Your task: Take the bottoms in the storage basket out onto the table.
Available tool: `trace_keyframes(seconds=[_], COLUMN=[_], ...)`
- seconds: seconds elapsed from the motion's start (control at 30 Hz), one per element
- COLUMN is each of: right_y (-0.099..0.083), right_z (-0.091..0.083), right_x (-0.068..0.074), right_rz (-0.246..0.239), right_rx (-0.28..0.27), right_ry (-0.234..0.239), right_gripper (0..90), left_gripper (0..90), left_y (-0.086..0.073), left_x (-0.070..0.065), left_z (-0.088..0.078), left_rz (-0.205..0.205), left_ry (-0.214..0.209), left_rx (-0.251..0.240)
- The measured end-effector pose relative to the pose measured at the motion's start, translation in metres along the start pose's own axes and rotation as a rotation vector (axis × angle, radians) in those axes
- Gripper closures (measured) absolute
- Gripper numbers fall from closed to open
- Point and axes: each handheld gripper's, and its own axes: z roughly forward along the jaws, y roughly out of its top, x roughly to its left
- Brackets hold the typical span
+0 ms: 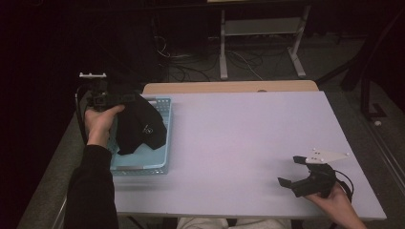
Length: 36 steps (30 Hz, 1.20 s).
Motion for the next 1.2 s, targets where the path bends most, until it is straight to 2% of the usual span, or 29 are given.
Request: trace_keyframes(seconds=[0.07,0.43,0.73,1.2], right_y=[0.0,0.002,0.002,0.002], right_z=[-0.001,-0.003,-0.005,-0.006], right_x=[-0.001,-0.001,-0.002,-0.003], right_rz=[0.0,0.003,0.002,0.013], right_rx=[-0.006,-0.019,-0.03,-0.038], right_ry=[-0.001,-0.004,0.001,-0.004], right_gripper=[0.0,0.0,0.0,0.0], left_gripper=[76.7,76.7,76.7,76.8], left_y=[0.003,0.012,0.024,0.034], left_x=[-0.005,-0.024,-0.048,-0.07], left_z=[-0.005,-0.02,-0.035,-0.051], left_rz=[0.012,0.026,0.075,0.117], left_ry=[0.0,-0.007,-0.015,-0.027], left_rx=[-0.008,-0.014,-0.015,-0.018])
